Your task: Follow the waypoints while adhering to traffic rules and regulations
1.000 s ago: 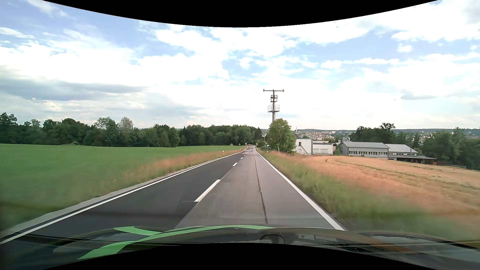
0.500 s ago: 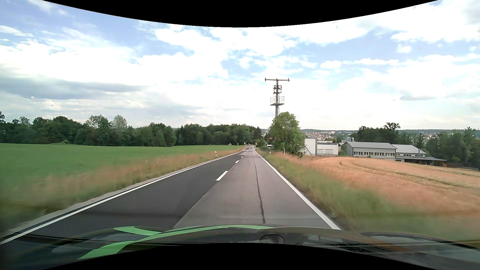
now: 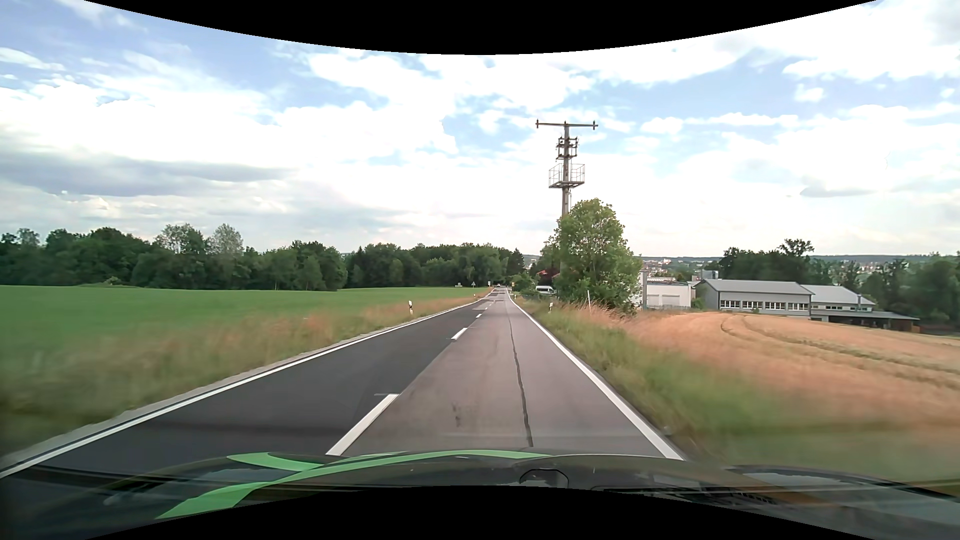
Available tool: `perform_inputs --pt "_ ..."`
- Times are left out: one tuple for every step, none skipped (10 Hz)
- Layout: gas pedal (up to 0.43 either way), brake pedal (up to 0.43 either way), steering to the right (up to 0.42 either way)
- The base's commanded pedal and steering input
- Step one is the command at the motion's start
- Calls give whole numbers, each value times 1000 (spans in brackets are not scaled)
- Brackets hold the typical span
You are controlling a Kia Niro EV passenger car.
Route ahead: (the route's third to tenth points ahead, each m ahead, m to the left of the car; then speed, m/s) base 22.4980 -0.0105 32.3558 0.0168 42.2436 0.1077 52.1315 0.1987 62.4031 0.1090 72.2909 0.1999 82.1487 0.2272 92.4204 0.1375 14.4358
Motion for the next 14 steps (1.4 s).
perform_inputs --pt "0 0 -1" --pt "0 0 -2" --pt "0 0 -2" --pt "0 0 -2" --pt "0 0 -2" --pt "0 0 -2" --pt "0 0 -1" --pt "0 0 -1" --pt "0 0 -1" --pt "0 0 -2" --pt "0 0 -2" --pt "0 0 -2" --pt "0 0 -2" --pt "8 0 -3"
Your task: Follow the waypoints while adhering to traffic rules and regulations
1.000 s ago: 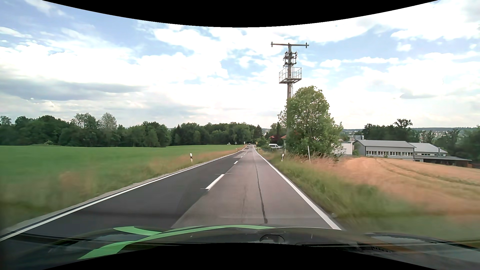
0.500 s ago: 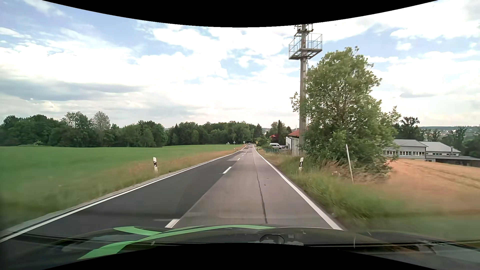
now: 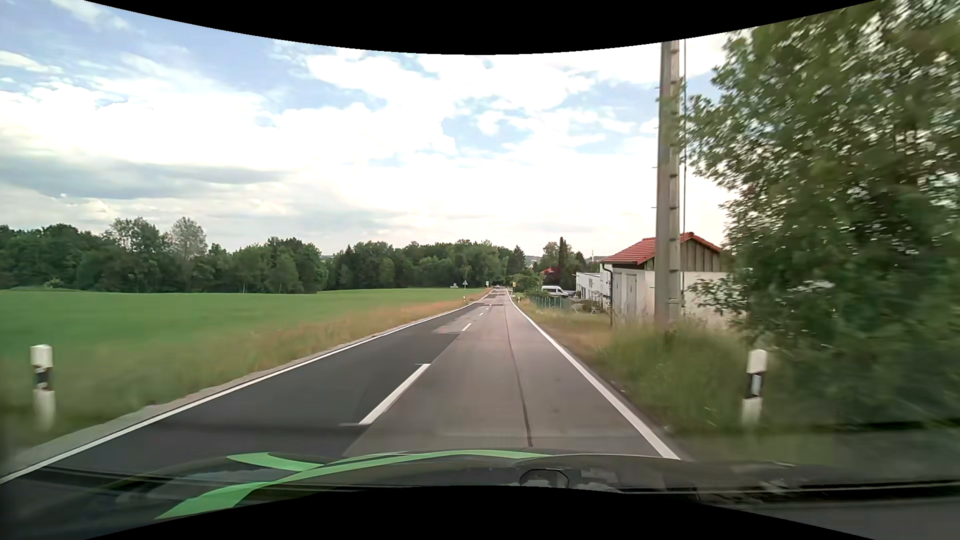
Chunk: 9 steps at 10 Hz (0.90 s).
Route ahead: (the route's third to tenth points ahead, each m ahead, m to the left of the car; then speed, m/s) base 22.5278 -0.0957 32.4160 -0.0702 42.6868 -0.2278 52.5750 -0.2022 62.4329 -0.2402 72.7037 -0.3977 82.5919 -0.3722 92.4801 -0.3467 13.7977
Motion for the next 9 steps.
perform_inputs --pt "20 0 -3" --pt "20 0 -3" --pt "28 0 -4" --pt "28 0 -4" --pt "28 0 -4" --pt "28 0 -4" --pt "28 0 -4" --pt "20 0 -4" --pt "20 0 -4"
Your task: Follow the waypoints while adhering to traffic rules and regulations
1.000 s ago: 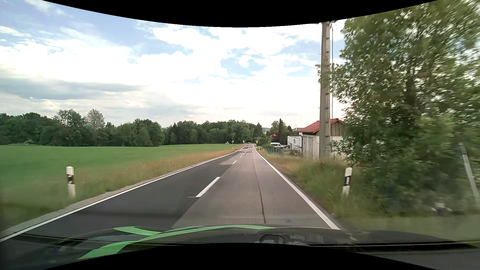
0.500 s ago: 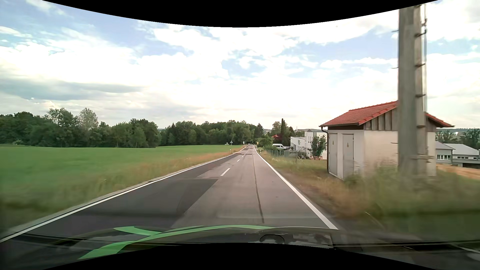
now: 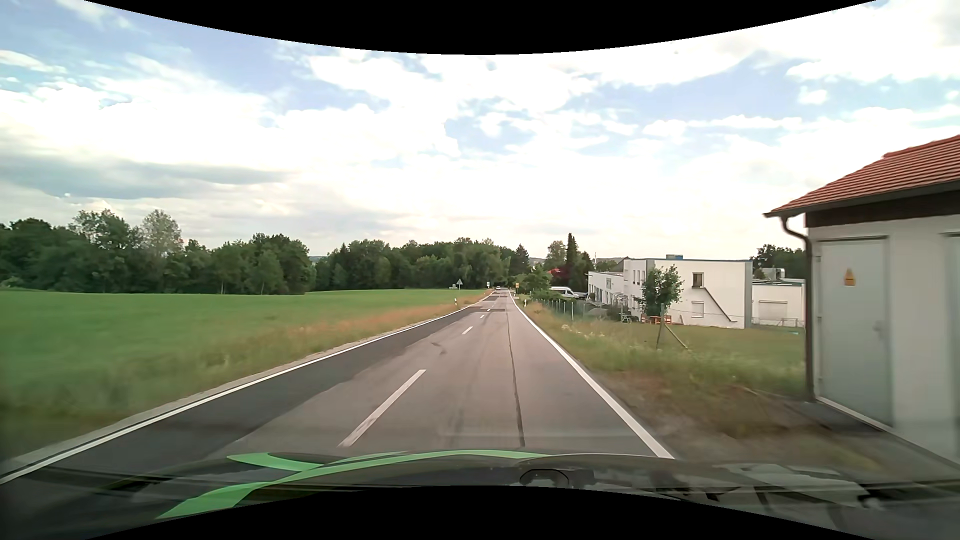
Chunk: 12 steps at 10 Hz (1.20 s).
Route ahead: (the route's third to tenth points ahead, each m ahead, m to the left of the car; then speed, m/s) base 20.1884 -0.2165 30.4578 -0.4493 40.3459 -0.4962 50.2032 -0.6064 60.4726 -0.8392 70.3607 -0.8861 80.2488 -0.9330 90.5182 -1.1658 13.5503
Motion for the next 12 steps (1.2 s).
perform_inputs --pt "20 0 -4" --pt "20 0 -4" --pt "20 0 -4" --pt "20 0 -3" --pt "20 0 -3" --pt "20 0 -3" --pt "0 0 -3" --pt "0 0 -3" --pt "0 0 -3" --pt "0 0 -3" --pt "0 0 -4" --pt "0 0 -3"
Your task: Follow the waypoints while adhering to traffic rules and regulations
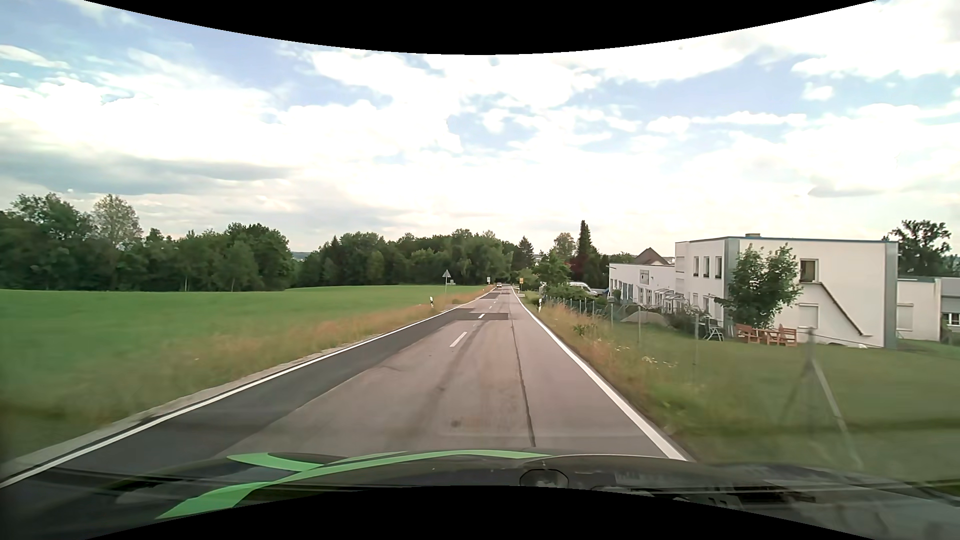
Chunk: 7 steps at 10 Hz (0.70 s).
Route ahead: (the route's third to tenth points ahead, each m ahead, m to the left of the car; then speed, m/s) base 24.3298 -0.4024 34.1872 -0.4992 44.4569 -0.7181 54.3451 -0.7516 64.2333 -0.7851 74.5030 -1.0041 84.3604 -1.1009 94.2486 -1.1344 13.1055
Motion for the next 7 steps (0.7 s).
perform_inputs --pt "0 0 0" --pt "0 0 2" --pt "0 0 3" --pt "0 0 3" --pt "0 0 2" --pt "0 0 2" --pt "0 0 1"
